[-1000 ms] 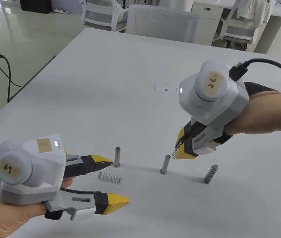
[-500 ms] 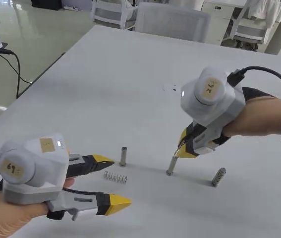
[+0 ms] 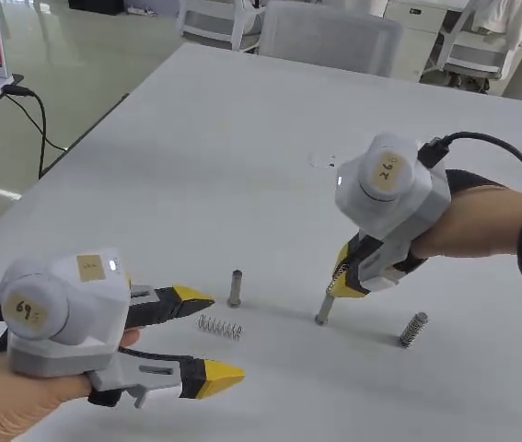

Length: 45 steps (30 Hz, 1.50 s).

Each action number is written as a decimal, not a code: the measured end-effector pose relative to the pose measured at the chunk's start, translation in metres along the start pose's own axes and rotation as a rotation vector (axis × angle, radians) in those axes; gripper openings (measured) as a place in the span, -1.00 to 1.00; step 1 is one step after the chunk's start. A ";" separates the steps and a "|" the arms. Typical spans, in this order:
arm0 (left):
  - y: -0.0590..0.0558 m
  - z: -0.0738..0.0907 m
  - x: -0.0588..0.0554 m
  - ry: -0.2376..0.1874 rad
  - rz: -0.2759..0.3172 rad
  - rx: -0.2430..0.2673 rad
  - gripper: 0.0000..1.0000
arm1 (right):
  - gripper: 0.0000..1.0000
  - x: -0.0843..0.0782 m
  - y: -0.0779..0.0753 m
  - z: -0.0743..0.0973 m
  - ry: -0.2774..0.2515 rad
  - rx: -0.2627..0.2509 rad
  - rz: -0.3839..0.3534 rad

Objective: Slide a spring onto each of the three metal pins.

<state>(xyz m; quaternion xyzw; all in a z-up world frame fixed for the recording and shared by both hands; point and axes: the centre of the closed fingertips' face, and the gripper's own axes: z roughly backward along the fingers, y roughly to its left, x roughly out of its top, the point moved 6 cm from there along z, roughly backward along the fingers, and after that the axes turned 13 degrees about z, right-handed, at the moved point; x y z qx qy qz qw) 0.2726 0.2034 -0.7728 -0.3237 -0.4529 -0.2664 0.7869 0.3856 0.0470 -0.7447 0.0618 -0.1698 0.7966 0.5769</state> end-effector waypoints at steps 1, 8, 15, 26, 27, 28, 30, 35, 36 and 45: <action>0.000 0.000 0.000 0.000 0.001 0.000 0.03 | -0.74 0.000 0.000 -0.001 0.001 0.002 0.000; 0.001 0.001 -0.001 0.000 0.004 0.002 0.03 | -0.74 -0.001 0.001 -0.008 0.008 0.017 -0.005; 0.001 0.000 -0.002 0.002 0.006 0.001 0.02 | -0.74 -0.002 0.004 -0.020 0.031 0.028 0.002; 0.002 0.002 -0.004 0.004 0.011 0.009 0.02 | -0.74 -0.005 0.009 -0.038 0.046 0.051 -0.014; 0.002 0.002 -0.004 0.003 0.011 0.009 0.02 | -0.74 -0.005 0.009 -0.039 0.048 0.052 -0.014; 0.002 0.003 -0.004 0.004 0.011 0.010 0.03 | -0.74 -0.006 0.009 -0.041 0.049 0.053 -0.015; 0.003 0.003 -0.004 0.004 0.011 0.011 0.02 | -0.73 -0.006 0.010 -0.044 0.049 0.057 -0.019; 0.003 0.004 -0.003 0.002 0.012 0.014 0.03 | -0.73 -0.008 0.012 -0.049 0.060 0.061 -0.017; 0.003 0.004 -0.003 0.003 0.012 0.014 0.03 | -0.73 -0.009 0.012 -0.049 0.061 0.064 -0.021; 0.004 0.004 -0.004 0.005 0.015 0.018 0.02 | -0.70 -0.014 0.016 -0.055 0.067 0.079 -0.046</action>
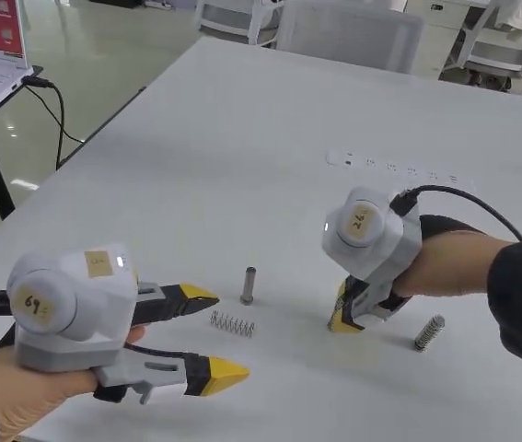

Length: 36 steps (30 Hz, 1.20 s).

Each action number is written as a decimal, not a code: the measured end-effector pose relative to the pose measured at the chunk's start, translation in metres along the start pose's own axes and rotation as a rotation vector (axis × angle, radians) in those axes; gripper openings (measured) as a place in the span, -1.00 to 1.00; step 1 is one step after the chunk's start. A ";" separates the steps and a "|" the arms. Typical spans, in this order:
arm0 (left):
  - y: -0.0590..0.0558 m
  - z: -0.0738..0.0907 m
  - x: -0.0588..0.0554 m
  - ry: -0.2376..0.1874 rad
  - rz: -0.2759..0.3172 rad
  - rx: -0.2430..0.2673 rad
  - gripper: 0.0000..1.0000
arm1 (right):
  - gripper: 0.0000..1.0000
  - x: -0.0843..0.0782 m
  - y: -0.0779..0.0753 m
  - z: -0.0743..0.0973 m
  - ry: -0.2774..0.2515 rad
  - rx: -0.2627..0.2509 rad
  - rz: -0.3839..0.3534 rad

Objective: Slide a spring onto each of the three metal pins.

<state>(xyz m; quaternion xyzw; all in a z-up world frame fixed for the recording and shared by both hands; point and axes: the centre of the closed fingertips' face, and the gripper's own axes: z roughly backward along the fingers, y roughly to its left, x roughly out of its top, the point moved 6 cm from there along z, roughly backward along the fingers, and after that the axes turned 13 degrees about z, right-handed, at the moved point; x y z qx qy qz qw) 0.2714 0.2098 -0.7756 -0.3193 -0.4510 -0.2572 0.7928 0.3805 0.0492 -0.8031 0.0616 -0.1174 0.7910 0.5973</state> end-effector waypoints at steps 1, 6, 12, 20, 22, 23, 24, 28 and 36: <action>0.000 0.000 0.000 0.000 0.000 0.000 0.02 | -0.68 -0.001 0.000 -0.001 0.000 0.001 -0.003; 0.000 0.000 0.000 0.000 0.000 0.000 0.03 | -0.60 -0.003 0.001 -0.002 -0.004 0.005 -0.020; 0.000 0.000 0.001 -0.002 0.001 0.000 0.03 | -0.54 -0.005 0.000 0.001 -0.010 -0.002 -0.032; -0.001 0.000 0.002 -0.002 -0.001 -0.001 0.03 | -0.42 -0.002 -0.001 0.006 -0.037 -0.014 -0.043; -0.001 0.000 0.002 -0.003 -0.002 0.000 0.03 | -0.42 0.000 -0.001 0.006 -0.040 -0.018 -0.039; -0.001 0.000 0.002 -0.004 -0.001 0.000 0.03 | -0.41 0.001 -0.001 0.008 -0.041 -0.021 -0.037; -0.001 0.000 0.002 -0.004 -0.001 0.001 0.03 | -0.40 0.002 -0.001 0.008 -0.043 -0.021 -0.038; 0.000 0.002 0.002 -0.005 -0.001 0.004 0.03 | -0.38 0.012 -0.002 0.013 -0.055 -0.025 -0.027; 0.001 0.003 0.002 -0.009 -0.001 0.008 0.03 | -0.37 0.038 -0.002 0.020 -0.101 -0.032 0.007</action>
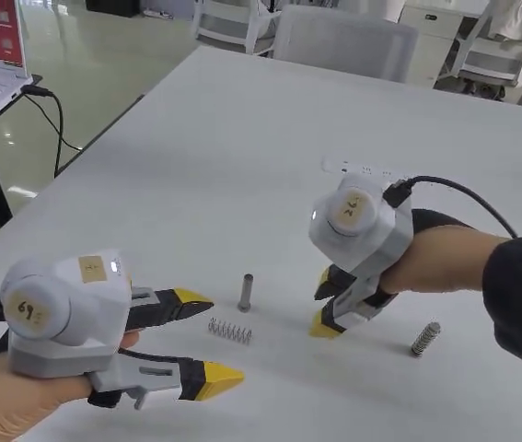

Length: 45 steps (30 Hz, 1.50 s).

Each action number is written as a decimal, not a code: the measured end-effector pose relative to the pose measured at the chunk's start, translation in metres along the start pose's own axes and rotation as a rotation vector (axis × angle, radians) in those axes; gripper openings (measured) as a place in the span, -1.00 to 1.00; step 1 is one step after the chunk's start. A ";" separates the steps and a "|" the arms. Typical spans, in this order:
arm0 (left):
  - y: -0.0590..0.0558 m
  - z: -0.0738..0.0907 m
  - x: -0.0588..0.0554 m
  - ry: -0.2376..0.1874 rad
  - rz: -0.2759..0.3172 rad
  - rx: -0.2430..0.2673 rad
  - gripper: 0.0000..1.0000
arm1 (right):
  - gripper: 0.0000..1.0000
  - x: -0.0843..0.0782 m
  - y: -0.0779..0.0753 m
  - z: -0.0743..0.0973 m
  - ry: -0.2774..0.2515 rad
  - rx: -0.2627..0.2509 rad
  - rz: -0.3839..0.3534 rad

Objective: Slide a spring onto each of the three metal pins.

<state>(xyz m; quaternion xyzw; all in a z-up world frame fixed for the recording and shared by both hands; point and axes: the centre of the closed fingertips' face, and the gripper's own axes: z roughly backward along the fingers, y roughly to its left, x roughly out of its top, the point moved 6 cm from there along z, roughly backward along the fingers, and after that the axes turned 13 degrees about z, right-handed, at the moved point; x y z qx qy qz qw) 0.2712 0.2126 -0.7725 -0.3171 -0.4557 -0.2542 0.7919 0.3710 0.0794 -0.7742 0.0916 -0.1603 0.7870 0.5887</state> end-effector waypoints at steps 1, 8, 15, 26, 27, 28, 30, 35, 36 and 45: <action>0.000 0.000 0.000 0.000 0.000 0.001 0.03 | -0.37 0.002 0.000 0.000 -0.005 0.000 0.000; 0.001 0.002 -0.001 -0.002 0.002 0.005 0.03 | -0.40 0.014 0.004 -0.004 -0.033 0.011 0.004; 0.002 0.003 -0.002 -0.001 0.003 0.010 0.03 | -0.45 0.028 0.009 -0.010 -0.064 0.021 0.015; 0.004 0.008 -0.005 0.002 0.009 0.021 0.02 | -0.53 0.046 0.014 -0.028 -0.087 0.041 0.033; 0.005 0.009 -0.005 0.002 0.010 0.023 0.02 | -0.55 0.047 0.015 -0.030 -0.088 0.042 0.034; 0.005 0.009 -0.005 0.003 0.010 0.024 0.02 | -0.55 0.049 0.015 -0.032 -0.089 0.043 0.036; 0.005 0.010 -0.006 0.003 0.012 0.027 0.02 | -0.57 0.051 0.016 -0.036 -0.089 0.045 0.035; 0.006 0.010 -0.006 0.004 0.013 0.031 0.02 | -0.62 0.056 0.013 -0.043 -0.095 0.037 0.013; 0.006 0.010 -0.006 0.004 0.013 0.032 0.02 | -0.62 0.056 0.013 -0.045 -0.089 0.035 0.012; 0.007 0.013 -0.006 0.006 0.016 0.039 0.02 | -0.64 0.055 0.017 -0.058 -0.077 0.046 -0.008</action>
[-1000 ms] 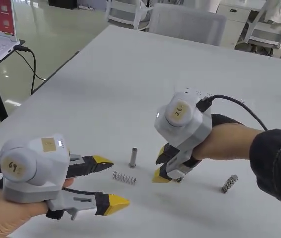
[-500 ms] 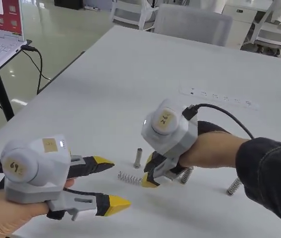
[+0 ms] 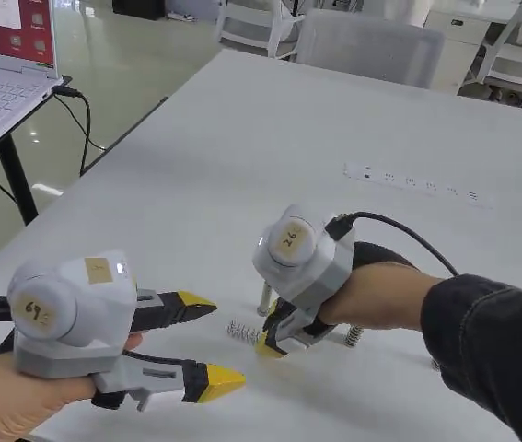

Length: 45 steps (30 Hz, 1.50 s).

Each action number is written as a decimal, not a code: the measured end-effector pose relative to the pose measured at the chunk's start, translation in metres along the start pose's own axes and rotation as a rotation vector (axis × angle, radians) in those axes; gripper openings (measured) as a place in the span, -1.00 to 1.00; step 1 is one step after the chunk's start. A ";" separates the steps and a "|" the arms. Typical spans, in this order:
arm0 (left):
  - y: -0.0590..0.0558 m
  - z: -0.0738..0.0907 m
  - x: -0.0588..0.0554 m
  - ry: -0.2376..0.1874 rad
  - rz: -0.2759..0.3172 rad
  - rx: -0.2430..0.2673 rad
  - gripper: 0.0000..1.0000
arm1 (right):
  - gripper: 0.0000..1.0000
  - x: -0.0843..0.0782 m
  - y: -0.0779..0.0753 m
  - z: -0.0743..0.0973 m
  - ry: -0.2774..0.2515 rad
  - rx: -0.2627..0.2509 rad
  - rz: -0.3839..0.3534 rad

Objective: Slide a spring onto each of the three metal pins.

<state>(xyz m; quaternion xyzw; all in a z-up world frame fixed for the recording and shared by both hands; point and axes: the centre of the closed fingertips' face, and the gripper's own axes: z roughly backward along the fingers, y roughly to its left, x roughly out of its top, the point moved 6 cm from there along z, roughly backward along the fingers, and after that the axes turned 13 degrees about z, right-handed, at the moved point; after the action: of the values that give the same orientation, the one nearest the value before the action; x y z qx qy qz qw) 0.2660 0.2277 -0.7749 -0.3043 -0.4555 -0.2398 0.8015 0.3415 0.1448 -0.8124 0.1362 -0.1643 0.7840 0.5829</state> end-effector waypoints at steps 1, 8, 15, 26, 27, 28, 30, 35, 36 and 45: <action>0.000 0.000 0.000 0.000 0.000 0.000 0.01 | -0.65 0.000 0.001 -0.002 0.006 -0.004 0.007; -0.001 -0.001 0.000 0.000 0.000 -0.002 0.01 | -0.74 0.003 0.001 -0.003 0.013 -0.015 0.020; -0.002 -0.001 0.000 0.005 -0.003 -0.005 0.00 | -0.75 0.004 0.001 -0.002 0.020 -0.031 0.022; -0.008 -0.010 0.001 0.015 -0.008 -0.028 -0.01 | -0.75 0.004 0.014 0.007 0.020 -0.020 0.015; -0.009 -0.011 0.001 0.019 -0.010 -0.033 -0.01 | -0.75 0.005 0.016 0.010 0.012 -0.021 0.016; -0.009 -0.012 0.001 0.021 -0.012 -0.036 -0.01 | -0.75 0.005 0.017 0.011 0.011 -0.021 0.019; -0.010 -0.014 0.002 0.024 -0.014 -0.042 -0.01 | -0.75 0.006 0.018 0.015 0.005 -0.028 0.032; -0.012 -0.016 0.004 0.024 -0.024 -0.054 -0.01 | -0.75 0.003 0.020 0.026 -0.004 -0.043 0.029; -0.012 -0.017 0.005 0.024 -0.027 -0.056 -0.02 | -0.75 0.003 0.021 0.029 -0.004 -0.049 0.034; -0.015 -0.018 0.007 0.020 -0.040 -0.064 -0.02 | -0.75 0.006 0.028 0.048 -0.012 -0.065 0.056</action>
<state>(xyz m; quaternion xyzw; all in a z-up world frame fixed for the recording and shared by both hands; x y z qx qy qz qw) 0.2704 0.2037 -0.7719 -0.3185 -0.4455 -0.2731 0.7908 0.3144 0.1222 -0.7692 0.1171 -0.1970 0.7933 0.5640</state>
